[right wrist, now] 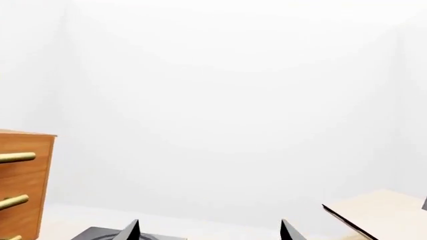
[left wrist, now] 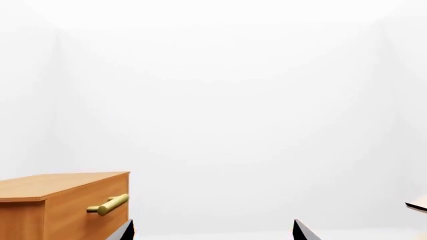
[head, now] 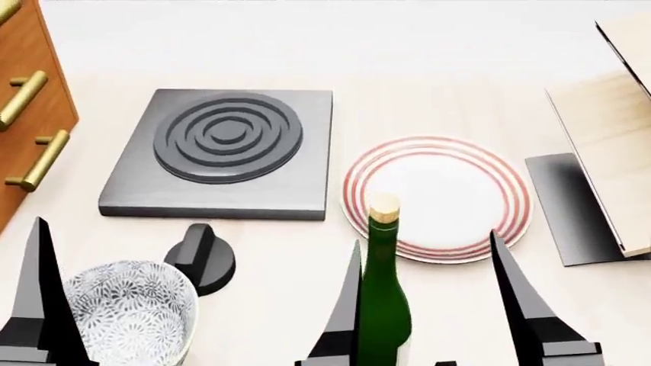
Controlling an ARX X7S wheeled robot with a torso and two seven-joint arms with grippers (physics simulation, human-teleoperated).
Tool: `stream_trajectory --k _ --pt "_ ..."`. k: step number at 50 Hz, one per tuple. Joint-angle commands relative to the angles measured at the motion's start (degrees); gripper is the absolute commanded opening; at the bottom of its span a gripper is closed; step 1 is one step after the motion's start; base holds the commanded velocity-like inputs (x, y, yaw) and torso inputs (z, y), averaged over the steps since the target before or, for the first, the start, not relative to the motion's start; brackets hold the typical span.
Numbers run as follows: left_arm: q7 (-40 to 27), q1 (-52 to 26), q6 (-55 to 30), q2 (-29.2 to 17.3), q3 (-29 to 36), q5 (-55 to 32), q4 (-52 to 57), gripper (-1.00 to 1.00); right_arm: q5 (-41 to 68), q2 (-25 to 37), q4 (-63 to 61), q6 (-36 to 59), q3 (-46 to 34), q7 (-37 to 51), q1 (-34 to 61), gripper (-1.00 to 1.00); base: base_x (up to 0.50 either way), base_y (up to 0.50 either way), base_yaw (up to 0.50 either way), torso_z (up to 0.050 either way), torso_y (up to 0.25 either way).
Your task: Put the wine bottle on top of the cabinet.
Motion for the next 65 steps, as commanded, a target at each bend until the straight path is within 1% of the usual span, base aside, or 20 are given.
stream_trajectory --k 1,12,26,34,36,62,65 --pt "2.01 -0.40 1.21 0.61 -0.90 -1.61 0.08 1.00 -0.62 -0.74 -0.03 0.07 1.25 -0.92 0.01 1.00 0.29 0.00 0.00 0.000 0.000" --pt "1.31 -0.86 1.67 0.01 -0.31 -2.07 0.01 1.00 -0.36 -0.45 0.47 -0.35 0.87 -0.59 0.01 1.00 0.29 0.00 0.00 0.000 0.000" --pt "0.51 -1.38 2.18 -0.62 0.49 -2.38 -0.12 1.00 0.72 -0.23 0.55 -1.15 1.34 -0.07 -0.11 1.00 0.00 0.00 0.00 0.000 0.001" --pt "0.14 -1.73 2.36 -0.87 1.07 -2.46 -0.31 1.00 -0.46 0.50 0.78 -0.58 -0.04 0.12 0.08 1.00 0.00 0.02 0.00 0.000 0.000" --pt "0.14 -1.75 2.56 -0.93 1.17 -2.47 -0.41 1.00 -1.28 0.86 0.43 0.53 -0.91 0.14 0.43 1.00 0.00 0.50 0.00 0.000 0.000" --pt "-1.31 -2.74 3.14 -1.95 2.51 -2.81 -0.35 1.00 0.10 1.31 0.38 0.06 -0.49 0.82 0.44 1.00 0.00 0.50 0.00 0.000 0.000" --pt "-1.58 -2.85 3.18 -2.07 2.52 -3.15 -0.35 1.00 1.44 1.18 0.65 -0.62 0.28 0.59 0.20 1.00 0.00 0.00 0.00 0.000 0.000"
